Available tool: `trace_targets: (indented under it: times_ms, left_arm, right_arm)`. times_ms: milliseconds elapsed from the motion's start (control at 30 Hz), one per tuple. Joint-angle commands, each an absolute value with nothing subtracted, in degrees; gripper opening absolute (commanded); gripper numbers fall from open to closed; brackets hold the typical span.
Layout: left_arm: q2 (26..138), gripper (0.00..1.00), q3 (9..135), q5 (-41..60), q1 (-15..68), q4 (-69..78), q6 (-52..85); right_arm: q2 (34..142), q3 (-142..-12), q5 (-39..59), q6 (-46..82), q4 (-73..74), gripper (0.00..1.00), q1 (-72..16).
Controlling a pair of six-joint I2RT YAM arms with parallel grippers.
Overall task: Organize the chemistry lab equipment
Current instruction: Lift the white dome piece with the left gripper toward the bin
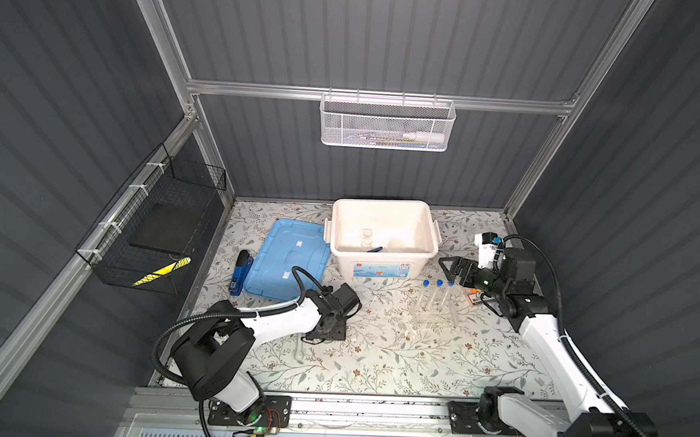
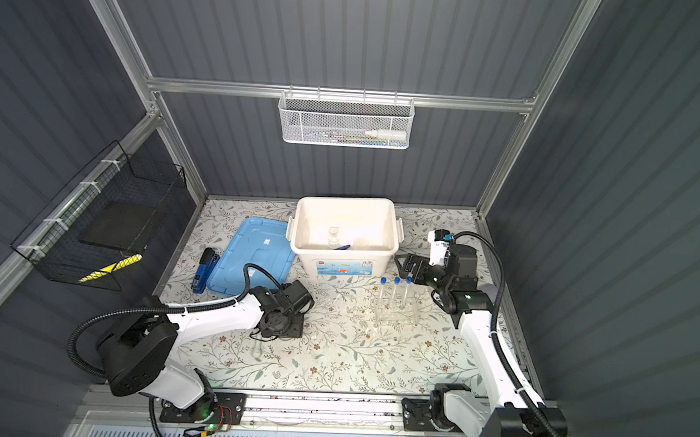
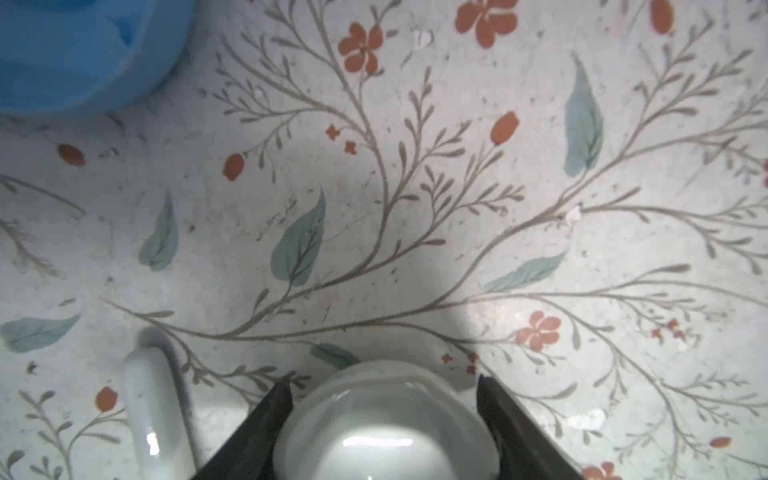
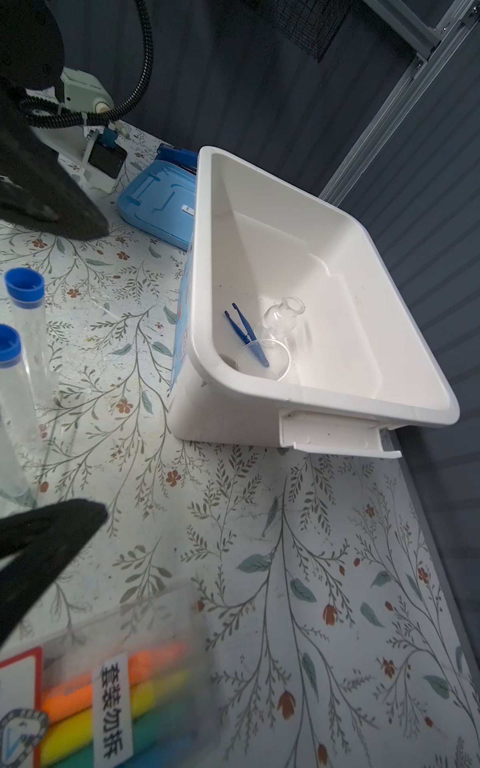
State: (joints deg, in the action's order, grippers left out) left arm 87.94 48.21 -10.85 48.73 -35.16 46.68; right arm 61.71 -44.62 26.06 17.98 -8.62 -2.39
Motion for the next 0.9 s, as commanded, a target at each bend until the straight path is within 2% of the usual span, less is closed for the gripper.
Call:
trace_targets:
  times_ms: [0, 367, 867]
  left_arm:
    - [88.5, 0.63, 51.3, -11.1, 49.1, -36.9, 44.9]
    - [90.3, 0.6, 60.7, -11.8, 49.1, -38.5, 40.3]
    - [92.7, 0.58, 84.8, -17.5, 49.1, -44.3, 30.3]
  right_arm:
    - [61.6, -44.1, 25.7, 18.1, -9.1, 0.99, -2.1]
    - [61.7, -44.3, 25.6, 18.1, -9.0, 0.99, -2.2]
    - [63.5, -45.8, 26.3, 18.9, -7.7, 0.99, -2.1]
